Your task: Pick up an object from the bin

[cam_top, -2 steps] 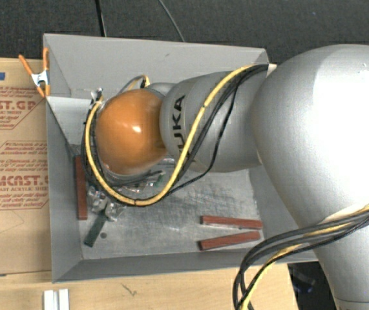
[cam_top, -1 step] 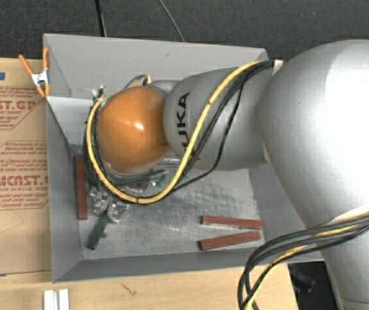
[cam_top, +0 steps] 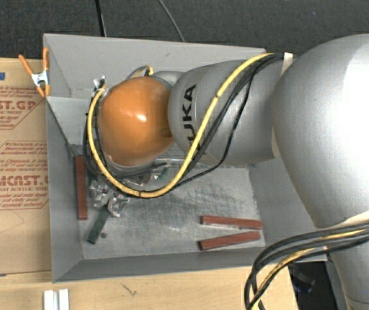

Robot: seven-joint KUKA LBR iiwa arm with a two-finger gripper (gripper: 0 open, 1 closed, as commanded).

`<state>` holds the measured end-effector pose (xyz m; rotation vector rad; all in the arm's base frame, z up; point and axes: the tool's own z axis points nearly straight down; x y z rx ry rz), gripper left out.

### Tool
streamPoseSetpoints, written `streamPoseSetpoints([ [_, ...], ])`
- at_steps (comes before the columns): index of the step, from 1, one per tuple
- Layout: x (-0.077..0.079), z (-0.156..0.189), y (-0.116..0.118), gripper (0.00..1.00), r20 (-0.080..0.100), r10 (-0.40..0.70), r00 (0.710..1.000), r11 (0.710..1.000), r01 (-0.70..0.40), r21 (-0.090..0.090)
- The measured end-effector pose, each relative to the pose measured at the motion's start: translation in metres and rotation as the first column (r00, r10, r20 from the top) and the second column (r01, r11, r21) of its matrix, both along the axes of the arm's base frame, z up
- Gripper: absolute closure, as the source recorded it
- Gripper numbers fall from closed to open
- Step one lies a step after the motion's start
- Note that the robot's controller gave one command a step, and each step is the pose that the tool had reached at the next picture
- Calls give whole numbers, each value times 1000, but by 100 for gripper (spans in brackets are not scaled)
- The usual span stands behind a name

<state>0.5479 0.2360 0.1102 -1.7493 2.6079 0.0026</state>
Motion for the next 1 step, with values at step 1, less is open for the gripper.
streamPoseSetpoints([
  [1, 2, 8, 1, 100, 6, -1, 1000, 1000, 1, 3],
])
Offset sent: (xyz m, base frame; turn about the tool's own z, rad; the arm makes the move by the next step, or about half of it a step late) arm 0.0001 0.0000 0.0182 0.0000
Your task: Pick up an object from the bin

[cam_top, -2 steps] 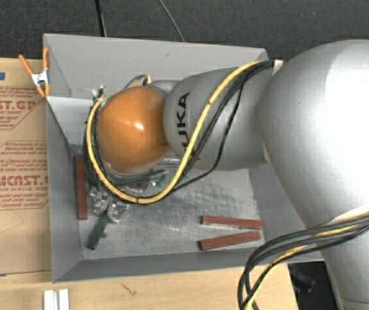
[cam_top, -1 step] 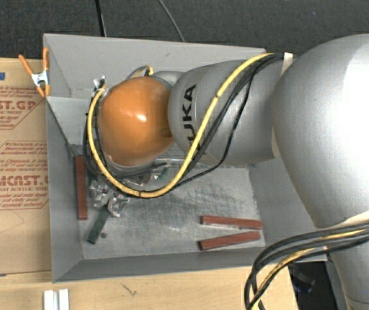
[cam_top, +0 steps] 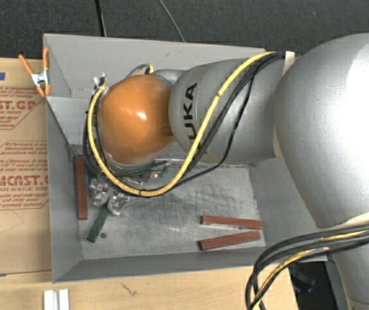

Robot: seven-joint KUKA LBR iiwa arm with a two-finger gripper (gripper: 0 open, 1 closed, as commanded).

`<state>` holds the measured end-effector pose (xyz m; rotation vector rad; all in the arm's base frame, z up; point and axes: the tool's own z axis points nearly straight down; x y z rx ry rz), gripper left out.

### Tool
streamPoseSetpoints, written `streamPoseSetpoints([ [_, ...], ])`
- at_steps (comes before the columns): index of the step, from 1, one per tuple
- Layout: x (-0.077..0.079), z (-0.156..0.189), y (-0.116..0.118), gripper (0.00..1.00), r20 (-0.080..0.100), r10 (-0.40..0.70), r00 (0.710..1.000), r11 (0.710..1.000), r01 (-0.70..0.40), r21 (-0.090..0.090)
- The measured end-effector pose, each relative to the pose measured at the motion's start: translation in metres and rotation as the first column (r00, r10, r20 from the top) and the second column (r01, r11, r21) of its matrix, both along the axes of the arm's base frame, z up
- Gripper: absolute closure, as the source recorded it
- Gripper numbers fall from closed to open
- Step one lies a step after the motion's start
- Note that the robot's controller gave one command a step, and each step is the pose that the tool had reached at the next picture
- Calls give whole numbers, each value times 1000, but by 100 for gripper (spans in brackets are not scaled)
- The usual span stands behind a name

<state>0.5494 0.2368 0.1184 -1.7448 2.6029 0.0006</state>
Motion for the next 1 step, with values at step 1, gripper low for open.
streamPoseSetpoints([
  [1, -1, -3, 0, 100, -4, 0, 1000, 1000, 0, 0],
])
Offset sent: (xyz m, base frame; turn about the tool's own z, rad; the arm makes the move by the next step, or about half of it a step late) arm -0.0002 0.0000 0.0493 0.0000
